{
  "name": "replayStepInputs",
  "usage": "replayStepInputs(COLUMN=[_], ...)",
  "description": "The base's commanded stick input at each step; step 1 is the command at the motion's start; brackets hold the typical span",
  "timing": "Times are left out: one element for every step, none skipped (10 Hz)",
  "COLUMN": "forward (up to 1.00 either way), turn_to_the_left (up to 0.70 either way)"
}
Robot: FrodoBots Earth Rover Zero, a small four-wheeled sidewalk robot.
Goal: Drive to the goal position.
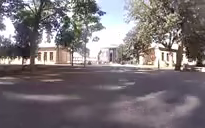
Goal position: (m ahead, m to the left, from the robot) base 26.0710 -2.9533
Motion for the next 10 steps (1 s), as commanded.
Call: replayStepInputs(forward=[1.0, 1.0, 1.0, 1.0, 1.0, 1.0, 1.0, 1.0, 1.0, 1.0], turn_to_the_left=[0.0, 0.0, 0.0, 0.0, 0.0, 0.0, 0.0, -0.03, -0.13, -0.23])
